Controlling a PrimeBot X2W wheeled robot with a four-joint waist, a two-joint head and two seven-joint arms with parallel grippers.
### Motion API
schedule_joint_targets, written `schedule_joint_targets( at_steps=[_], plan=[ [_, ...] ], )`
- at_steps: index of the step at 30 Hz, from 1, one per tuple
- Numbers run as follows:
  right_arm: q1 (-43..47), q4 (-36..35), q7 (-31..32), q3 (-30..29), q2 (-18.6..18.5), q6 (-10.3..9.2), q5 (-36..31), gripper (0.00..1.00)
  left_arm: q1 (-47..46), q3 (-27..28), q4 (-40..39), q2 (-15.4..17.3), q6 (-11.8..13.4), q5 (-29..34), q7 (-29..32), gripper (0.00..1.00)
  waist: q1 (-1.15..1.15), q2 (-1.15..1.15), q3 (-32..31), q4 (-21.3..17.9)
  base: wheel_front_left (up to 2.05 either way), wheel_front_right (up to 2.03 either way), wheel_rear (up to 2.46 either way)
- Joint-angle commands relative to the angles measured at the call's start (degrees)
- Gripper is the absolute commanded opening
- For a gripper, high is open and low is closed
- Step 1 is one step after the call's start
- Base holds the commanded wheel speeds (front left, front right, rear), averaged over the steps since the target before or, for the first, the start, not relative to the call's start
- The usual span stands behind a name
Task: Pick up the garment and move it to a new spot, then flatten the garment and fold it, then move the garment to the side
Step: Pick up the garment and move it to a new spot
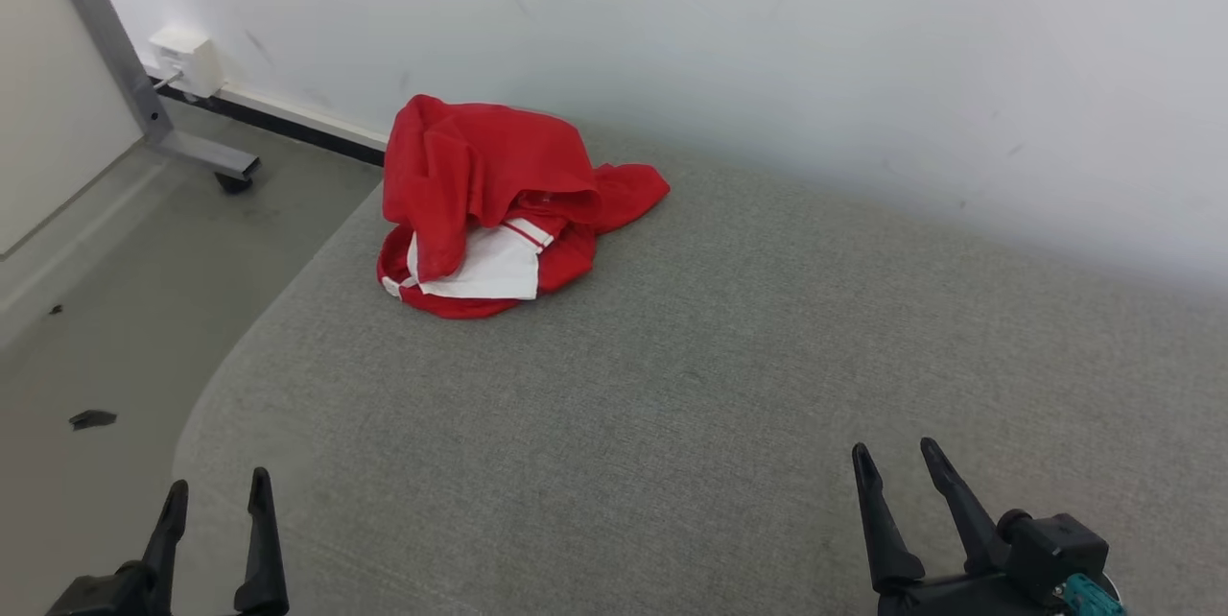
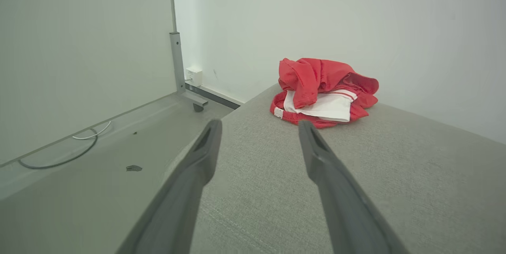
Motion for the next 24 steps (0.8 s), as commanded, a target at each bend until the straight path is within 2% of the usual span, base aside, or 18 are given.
schedule_joint_targets(
  at_steps=[1,8,13,18,24],
  plan=[
    [-0.7,0.0,0.1,0.0,-0.2,-0.12,0.0,1.0,0.5,0.2,0.0,0.1,0.2,-0.4,-0.4,1.0,0.0,0.0,1.0,1.7,0.0,0.0,0.0],
    [-1.7,0.5,0.2,0.6,-0.2,-0.12,-0.5,1.0,0.8,0.9,0.3,0.3,0.7,-1.4,-1.2,1.0,0.0,0.0,1.7,1.9,0.0,0.0,0.0],
    [-1.0,0.4,0.0,-0.5,-0.2,-0.12,-0.8,1.0,-3.1,0.6,1.5,1.0,-0.2,-1.9,-0.7,1.0,0.0,0.0,2.1,1.7,0.0,0.0,0.0],
    [-2.1,-1.0,1.0,-1.7,-0.2,-0.12,-3.4,1.0,-9.4,0.7,2.1,2.0,-1.0,-3.2,0.6,1.0,0.0,0.0,5.5,-1.6,0.0,0.0,0.0],
    [-4.4,-4.0,2.2,-4.6,-0.2,-0.12,-7.5,1.0,-21.1,2.5,4.7,4.4,-2.1,-5.8,0.8,1.0,0.0,0.0,12.3,-8.4,0.0,0.0,0.0]
  ],
)
